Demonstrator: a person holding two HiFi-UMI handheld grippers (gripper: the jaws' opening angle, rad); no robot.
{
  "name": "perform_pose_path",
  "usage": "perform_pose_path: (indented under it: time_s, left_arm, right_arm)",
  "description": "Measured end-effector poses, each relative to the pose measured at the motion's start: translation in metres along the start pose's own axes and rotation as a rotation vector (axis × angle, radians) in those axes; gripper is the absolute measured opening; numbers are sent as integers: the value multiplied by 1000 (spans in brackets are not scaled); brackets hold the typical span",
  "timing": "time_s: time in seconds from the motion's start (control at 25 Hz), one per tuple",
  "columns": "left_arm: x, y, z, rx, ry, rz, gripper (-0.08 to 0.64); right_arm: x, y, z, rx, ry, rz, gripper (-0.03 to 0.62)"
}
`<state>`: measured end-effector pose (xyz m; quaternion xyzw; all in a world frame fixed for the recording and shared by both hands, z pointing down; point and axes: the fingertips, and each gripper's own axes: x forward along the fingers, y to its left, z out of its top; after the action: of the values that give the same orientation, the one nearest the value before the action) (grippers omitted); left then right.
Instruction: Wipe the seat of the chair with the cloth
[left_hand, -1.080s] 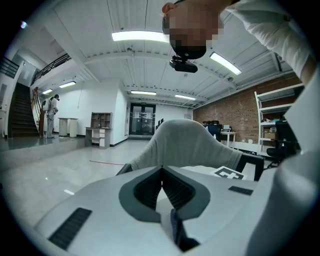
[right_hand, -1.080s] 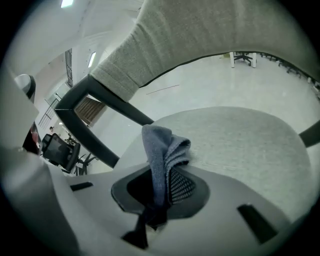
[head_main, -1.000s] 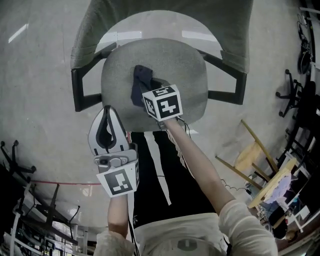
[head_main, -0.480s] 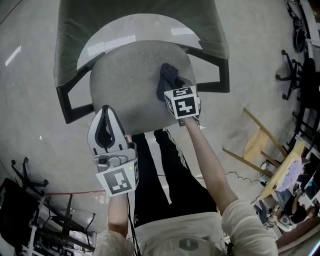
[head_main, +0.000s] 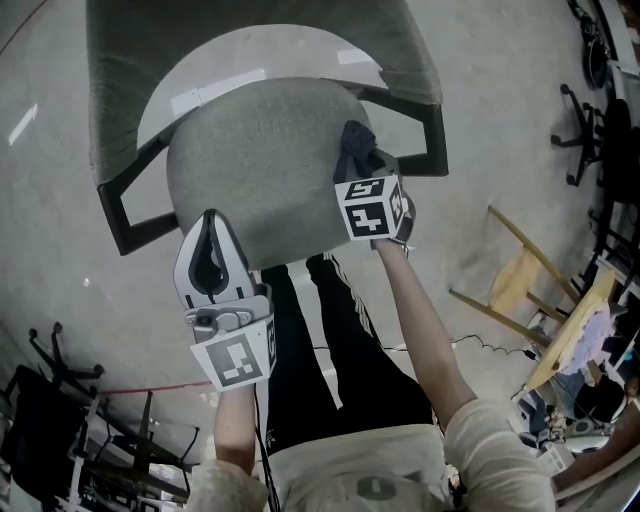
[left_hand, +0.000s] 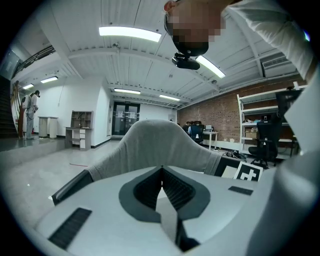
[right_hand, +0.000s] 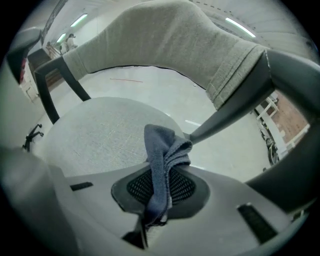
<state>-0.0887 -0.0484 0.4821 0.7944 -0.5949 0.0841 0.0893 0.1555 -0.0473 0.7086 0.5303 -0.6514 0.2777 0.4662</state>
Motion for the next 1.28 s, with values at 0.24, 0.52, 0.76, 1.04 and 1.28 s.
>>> perform_pose_path:
  time_s: [0.24, 0.52, 0.76, 1.04, 1.28]
  left_arm:
    - [4, -10, -2, 3, 3, -14, 15]
    - [5, -16, -3, 5, 5, -26, 15]
    - [4, -15, -6, -1, 2, -5, 15]
    - [-14, 4, -1, 6, 0, 67, 15]
    - [-38, 42, -7, 9, 14, 190, 15]
  right_arm:
    - [-1, -13, -5, -38, 1, -57, 58]
    - [-2, -18, -10, -38, 8, -131, 58]
    - [-2, -20, -9, -24, -3, -124, 58]
    - [-44, 1, 24, 41, -100, 13, 58]
    - [-98, 83, 74, 102, -230, 302, 58]
